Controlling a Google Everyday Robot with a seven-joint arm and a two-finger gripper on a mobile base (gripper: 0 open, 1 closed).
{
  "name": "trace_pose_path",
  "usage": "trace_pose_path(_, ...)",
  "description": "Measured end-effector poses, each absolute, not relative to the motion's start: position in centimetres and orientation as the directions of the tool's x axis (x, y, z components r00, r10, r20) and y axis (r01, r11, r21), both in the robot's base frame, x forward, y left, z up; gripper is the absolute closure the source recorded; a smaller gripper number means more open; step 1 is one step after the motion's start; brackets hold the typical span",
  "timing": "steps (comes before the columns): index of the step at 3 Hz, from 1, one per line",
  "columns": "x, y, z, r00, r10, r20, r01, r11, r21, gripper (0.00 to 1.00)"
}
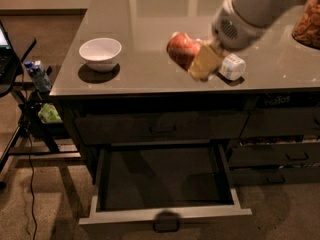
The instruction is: Place coke can into middle drawer
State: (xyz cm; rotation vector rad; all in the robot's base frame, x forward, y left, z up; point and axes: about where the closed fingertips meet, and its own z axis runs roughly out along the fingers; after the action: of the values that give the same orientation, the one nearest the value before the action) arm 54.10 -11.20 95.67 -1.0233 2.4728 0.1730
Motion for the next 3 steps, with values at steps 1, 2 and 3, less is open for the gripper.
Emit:
trace_pose_path(1,51.7,-12.3,92.9,-0.65,-0.648,-0.397,-0.69,0.722,-0.048,1.0)
trace_pose_path(2,51.9,-12.1,92.8,-0.649,-0.65,-0.396,-0.693,0.72,-0.046,1.0)
trace_pose_path(3,50.3,-11.4,89.9,-0.676,-0.637,-0.369,-0.687,0.727,0.004,1.0)
